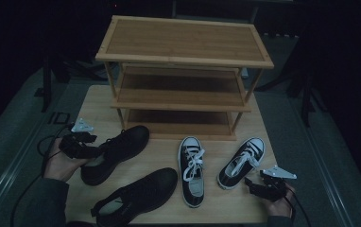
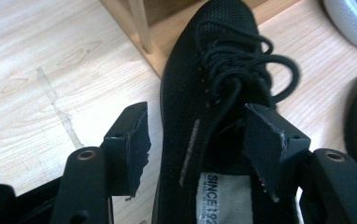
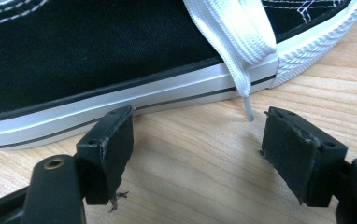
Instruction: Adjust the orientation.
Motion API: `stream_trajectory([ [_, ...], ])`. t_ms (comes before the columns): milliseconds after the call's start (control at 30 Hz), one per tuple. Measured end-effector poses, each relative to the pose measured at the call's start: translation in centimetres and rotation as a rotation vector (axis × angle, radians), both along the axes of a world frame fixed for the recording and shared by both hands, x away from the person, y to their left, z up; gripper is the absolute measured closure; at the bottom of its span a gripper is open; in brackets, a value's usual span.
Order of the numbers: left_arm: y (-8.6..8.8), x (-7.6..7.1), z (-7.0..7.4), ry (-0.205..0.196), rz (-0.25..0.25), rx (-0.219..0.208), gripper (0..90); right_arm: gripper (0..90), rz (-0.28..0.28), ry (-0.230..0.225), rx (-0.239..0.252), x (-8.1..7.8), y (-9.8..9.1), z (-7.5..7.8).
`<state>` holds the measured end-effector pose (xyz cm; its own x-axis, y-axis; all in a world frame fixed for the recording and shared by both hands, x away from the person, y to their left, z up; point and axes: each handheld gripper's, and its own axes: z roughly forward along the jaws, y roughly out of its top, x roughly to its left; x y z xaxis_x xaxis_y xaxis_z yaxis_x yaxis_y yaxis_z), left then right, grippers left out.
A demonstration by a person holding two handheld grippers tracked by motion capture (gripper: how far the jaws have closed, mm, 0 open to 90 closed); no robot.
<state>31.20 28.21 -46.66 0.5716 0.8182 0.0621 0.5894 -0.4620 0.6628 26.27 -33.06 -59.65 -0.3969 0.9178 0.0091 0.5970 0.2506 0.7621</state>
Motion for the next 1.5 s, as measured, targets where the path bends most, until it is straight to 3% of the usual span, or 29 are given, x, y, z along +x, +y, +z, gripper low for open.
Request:
stream_trajectory([
  [400,-1.4,-1.1,2.3,-0.057,-0.061,-0.006,41.9,24.7,-0.001,0.001,0.001,0.0,0.0,0.0],
  [1000,-3.9,-1.4,2.9,-0.047,-0.171,0.004,41.9,24.7,-0.002,0.001,0.002,0.0,0.0,0.0],
  [1500,-5.4,-1.6,2.4,0.000,-0.249,0.025,42.9,24.5,-0.001,0.001,0.003,0.0,0.0,0.0],
])
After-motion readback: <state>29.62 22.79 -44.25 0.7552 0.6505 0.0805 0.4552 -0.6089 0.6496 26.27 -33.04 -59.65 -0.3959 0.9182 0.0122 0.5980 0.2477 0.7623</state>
